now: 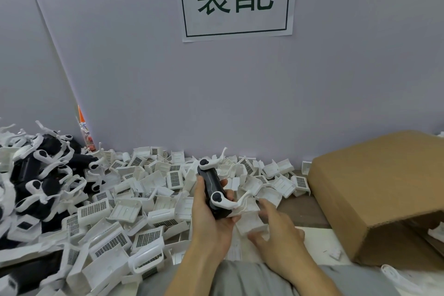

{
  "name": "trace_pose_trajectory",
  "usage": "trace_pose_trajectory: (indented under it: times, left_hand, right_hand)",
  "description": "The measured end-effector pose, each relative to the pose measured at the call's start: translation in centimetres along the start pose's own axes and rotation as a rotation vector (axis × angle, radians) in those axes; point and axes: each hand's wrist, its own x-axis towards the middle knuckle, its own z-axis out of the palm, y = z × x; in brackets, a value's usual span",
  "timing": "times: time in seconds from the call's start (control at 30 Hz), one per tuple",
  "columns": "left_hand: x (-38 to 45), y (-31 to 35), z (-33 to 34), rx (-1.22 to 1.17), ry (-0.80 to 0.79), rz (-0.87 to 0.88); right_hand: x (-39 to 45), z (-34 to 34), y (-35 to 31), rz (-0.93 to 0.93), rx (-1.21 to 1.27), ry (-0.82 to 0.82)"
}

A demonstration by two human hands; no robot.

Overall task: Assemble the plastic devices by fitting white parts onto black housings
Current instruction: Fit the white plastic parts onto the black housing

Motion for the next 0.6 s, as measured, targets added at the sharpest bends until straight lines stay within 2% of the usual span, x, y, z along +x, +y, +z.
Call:
trace_pose_trajectory:
  times: [0.2, 0.33, 0.43, 0.6]
  left_hand:
    - [-0.1, 0.0, -0.2, 0.023, -0.042, 0.016]
    - [-0.4, 0.0, 0.1, 0.186, -0.135, 0.101]
    - [-0.6, 0.1, 0.3, 0.220, -0.203, 0.151]
    - [-0.7, -0.2, 0.6, 0.252, -0.195, 0.109]
  right_hand:
    - [0.2, 0.2, 0.3, -0.024, -0.109, 0.016]
    - [0.0, 0.1, 0.5, -0.024, -0.083, 0.047]
    - [0.1, -0.2, 0.4, -0.025, 0.013, 0.121]
    - [0.7, -0.9, 0.7, 0.051, 0.327, 0.271]
